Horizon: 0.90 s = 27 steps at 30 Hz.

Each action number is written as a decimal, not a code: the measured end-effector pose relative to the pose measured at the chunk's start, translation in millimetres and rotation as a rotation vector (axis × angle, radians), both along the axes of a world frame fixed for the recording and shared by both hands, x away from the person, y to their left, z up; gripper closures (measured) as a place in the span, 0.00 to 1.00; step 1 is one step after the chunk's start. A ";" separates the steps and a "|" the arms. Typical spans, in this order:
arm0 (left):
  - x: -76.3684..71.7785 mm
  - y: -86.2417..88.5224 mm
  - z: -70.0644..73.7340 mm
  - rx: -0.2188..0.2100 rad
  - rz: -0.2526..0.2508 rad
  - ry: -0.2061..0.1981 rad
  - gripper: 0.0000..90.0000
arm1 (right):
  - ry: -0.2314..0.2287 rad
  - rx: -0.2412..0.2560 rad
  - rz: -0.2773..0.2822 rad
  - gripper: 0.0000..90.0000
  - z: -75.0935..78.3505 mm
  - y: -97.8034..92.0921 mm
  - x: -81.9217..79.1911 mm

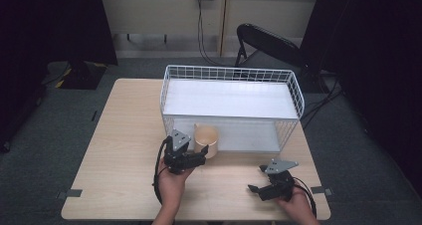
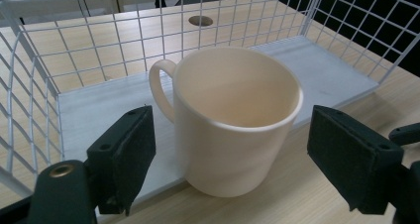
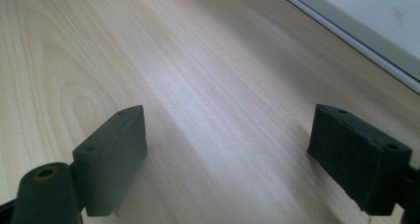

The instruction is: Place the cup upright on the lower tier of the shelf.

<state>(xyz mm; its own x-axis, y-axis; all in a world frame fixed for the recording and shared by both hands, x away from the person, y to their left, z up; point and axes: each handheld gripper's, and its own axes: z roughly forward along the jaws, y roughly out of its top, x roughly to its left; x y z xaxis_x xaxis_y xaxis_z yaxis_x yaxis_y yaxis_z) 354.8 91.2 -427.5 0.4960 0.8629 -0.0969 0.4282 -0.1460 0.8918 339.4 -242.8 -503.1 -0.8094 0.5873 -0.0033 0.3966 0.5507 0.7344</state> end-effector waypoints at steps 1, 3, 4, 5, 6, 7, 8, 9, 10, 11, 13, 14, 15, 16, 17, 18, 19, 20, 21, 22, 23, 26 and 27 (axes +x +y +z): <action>-1.1 -0.3 -0.9 0.001 -0.004 -0.003 0.21 | 0.000 0.000 0.000 0.16 0.0 0.0 0.0; -3.8 -1.3 -4.1 0.011 -0.009 -0.004 0.20 | 0.000 0.000 0.000 0.16 0.0 0.0 0.0; -3.8 -1.3 -4.1 0.011 -0.009 -0.004 0.20 | 0.000 0.000 0.000 0.16 0.0 0.0 0.0; -4.5 -1.3 -6.1 0.011 -0.007 -0.002 0.20 | 0.000 0.000 0.000 0.16 0.0 0.0 0.0; -5.0 -1.5 -9.0 0.006 -0.004 0.001 0.20 | 0.000 0.000 0.000 0.16 0.0 0.0 0.0; -5.3 -1.7 -10.9 0.011 -0.007 -0.002 0.21 | 0.000 0.000 0.000 0.16 0.0 0.0 0.0; -5.3 -1.7 -10.9 0.011 -0.007 -0.002 0.21 | 0.000 0.000 0.000 0.16 0.0 0.0 0.0; -5.6 -2.2 -12.4 0.017 -0.008 -0.003 0.21 | 0.000 0.000 0.000 0.16 0.0 0.0 0.0; -5.7 -2.7 -14.1 0.017 -0.012 -0.004 0.21 | 0.000 0.000 0.000 0.16 0.0 0.0 0.0; -5.7 -3.4 -15.5 0.021 -0.015 -0.003 0.22 | 0.000 0.000 0.000 0.16 0.0 0.0 0.0; -5.5 -5.5 -18.3 0.029 -0.014 -0.005 0.22 | 0.000 0.000 0.000 0.16 0.0 0.0 0.0; -4.5 -7.3 -21.1 0.046 -0.011 -0.004 0.22 | 0.000 0.000 0.000 0.16 0.0 0.0 0.0; -4.5 -7.3 -21.1 0.046 -0.011 -0.004 0.22 | 0.000 0.000 0.000 0.16 0.0 0.0 0.0; -3.7 -8.9 -23.5 0.048 -0.012 0.000 0.22 | 0.000 0.000 0.000 0.16 0.0 0.0 0.0; -3.7 -8.9 -23.5 0.048 -0.012 0.000 0.23 | 0.000 0.000 0.000 0.16 0.0 0.0 0.0; -3.2 -10.4 -25.0 0.054 -0.011 0.003 0.23 | 0.000 0.000 0.000 0.16 0.0 0.0 0.0; -2.7 -11.4 -26.1 0.061 -0.012 0.002 0.23 | 0.000 0.000 0.000 0.16 0.0 0.0 0.0; -2.4 -12.7 -27.1 0.067 -0.011 0.000 0.23 | 0.000 0.000 0.000 0.16 0.0 0.0 0.0; -2.0 -13.9 -27.8 0.069 -0.008 0.000 0.24 | 0.000 0.000 0.000 0.16 0.0 0.0 0.0; -0.7 -15.5 -29.1 0.069 -0.007 -0.003 0.24 | 0.000 0.000 0.000 0.16 0.0 0.0 0.0; -0.7 -15.5 -29.1 0.069 -0.007 -0.003 0.26 | 0.000 0.000 0.000 0.16 0.0 0.0 0.0; 2.7 -18.6 -31.0 0.063 0.004 -0.004 0.27 | 0.000 0.000 0.000 0.16 0.0 0.0 0.0; 5.0 -19.4 -31.6 0.080 0.011 -0.006 0.28 | 0.000 0.000 0.000 0.16 0.0 0.0 0.0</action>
<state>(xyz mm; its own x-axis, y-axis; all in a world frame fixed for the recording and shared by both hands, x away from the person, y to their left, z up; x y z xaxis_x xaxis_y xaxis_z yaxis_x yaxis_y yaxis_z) 359.7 71.9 -459.1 0.4873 0.8729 -0.0244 0.4245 -0.2124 0.8802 339.4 -242.8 -503.1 -0.8094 0.5872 -0.0034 0.3965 0.5508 0.7345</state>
